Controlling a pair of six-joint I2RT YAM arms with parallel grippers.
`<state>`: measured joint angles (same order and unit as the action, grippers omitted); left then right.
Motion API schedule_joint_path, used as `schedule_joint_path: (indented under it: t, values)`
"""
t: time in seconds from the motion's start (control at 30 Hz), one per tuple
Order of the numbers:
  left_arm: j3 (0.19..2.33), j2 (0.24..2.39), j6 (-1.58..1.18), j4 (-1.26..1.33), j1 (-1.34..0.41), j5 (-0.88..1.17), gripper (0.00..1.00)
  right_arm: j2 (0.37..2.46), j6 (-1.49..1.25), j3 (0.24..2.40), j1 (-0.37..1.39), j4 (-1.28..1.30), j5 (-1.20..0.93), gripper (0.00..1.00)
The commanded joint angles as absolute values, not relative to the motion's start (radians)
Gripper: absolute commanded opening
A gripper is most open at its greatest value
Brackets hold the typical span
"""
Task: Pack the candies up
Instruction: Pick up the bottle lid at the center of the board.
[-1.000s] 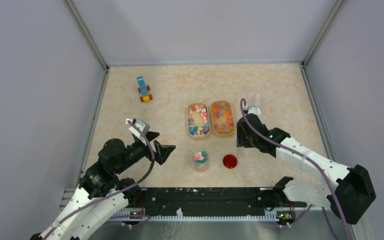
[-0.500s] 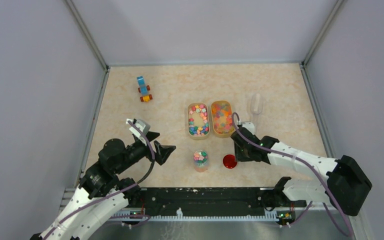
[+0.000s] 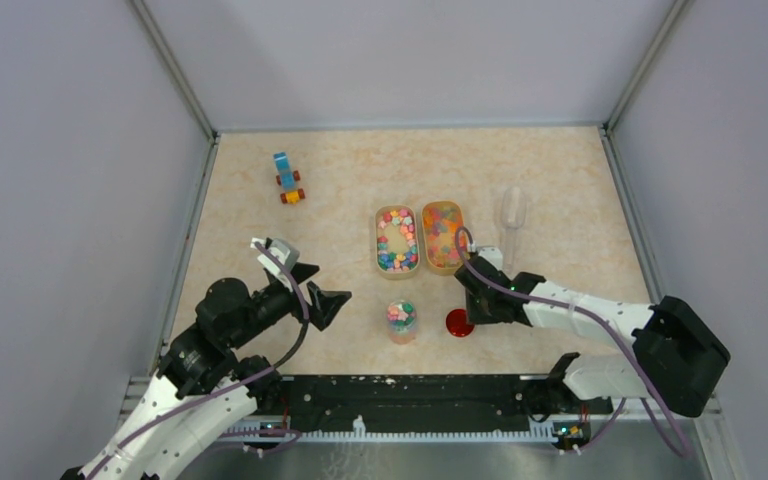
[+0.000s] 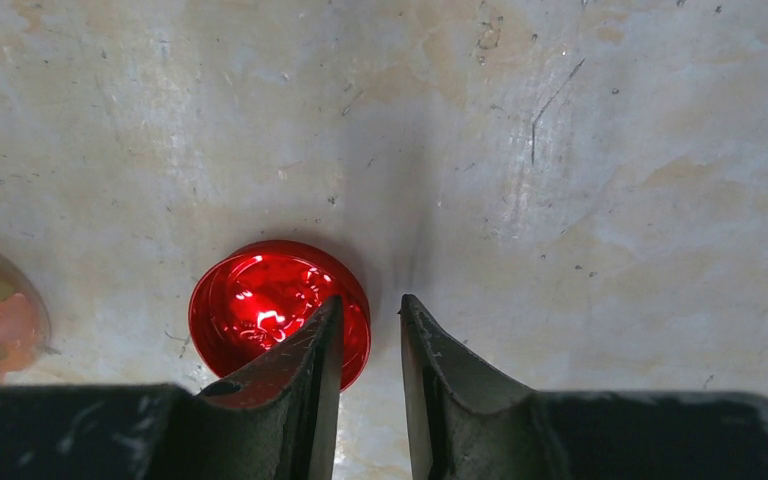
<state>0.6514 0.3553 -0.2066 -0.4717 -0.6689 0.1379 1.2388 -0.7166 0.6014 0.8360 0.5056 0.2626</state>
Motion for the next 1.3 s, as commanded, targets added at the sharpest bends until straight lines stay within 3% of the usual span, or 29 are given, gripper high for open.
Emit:
schedule_joint_path:
  t: [0.0,0.33,0.47,0.9,1.27]
  values:
    - [0.652,0.346,-0.193,-0.431,-0.672,0.145,0.99,1.257,-0.729,0.592,0.851,0.475,0.268,0.26]
    - [0.652,0.350,-0.194,-0.433,-0.670,0.135,0.99,1.286,-0.722,0.592,0.869,0.487,0.283,0.13]
    - [0.653,0.357,-0.197,-0.435,-0.670,0.129,0.99,1.291,-0.716,0.600,0.880,0.496,0.291,0.00]
    - [0.691,0.449,-0.223,-0.443,-0.671,0.162,0.99,1.057,-0.655,0.677,0.891,0.620,0.323,0.00]
    - [0.745,0.581,-0.423,-0.351,-0.670,0.412,0.99,0.980,-0.518,0.938,0.891,0.730,0.243,0.00]
